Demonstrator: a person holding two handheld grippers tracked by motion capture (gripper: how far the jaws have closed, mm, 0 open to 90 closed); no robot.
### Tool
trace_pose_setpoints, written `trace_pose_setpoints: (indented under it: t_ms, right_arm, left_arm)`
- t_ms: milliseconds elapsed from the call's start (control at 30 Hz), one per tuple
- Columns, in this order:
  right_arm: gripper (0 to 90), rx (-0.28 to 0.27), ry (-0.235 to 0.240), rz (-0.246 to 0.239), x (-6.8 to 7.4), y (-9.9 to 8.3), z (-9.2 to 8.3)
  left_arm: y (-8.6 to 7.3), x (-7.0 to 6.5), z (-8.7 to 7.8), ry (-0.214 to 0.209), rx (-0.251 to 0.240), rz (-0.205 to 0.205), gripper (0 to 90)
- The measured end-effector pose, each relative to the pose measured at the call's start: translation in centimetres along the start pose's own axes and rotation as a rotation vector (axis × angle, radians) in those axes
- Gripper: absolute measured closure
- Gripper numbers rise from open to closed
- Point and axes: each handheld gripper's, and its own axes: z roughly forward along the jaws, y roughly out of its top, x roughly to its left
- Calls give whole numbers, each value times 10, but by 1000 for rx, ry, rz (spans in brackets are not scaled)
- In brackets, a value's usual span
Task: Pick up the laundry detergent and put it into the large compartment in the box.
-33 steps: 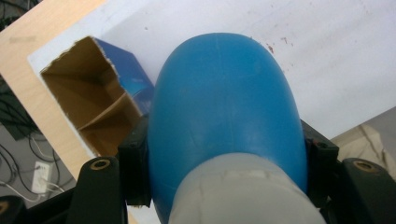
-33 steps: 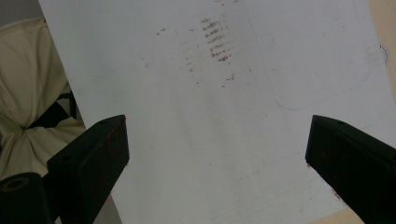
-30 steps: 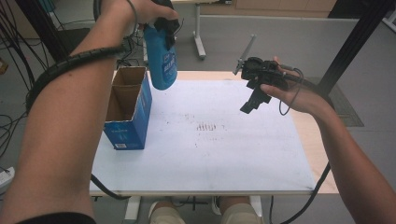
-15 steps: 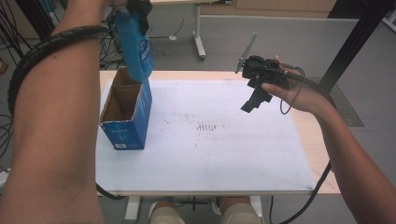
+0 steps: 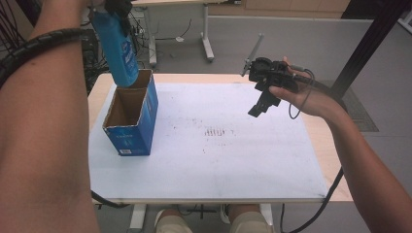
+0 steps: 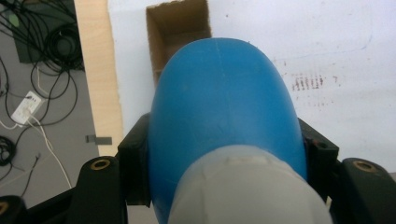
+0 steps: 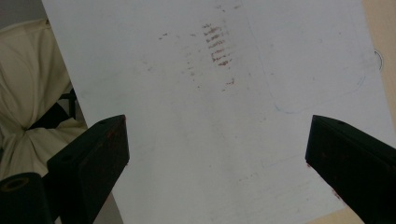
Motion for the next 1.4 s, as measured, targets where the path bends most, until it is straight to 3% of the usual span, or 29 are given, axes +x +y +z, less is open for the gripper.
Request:
trace_pose_setpoints:
  t_ms: [500,1400]
  right_arm:
    - [62,10,3,-1,0,3,3]
    - [62,34,11,-6,1,12,11]
  left_arm:
    - [-5,22,18,-3,-1,-56,373]
    - [-7,48,92,-32,50,-96,373]
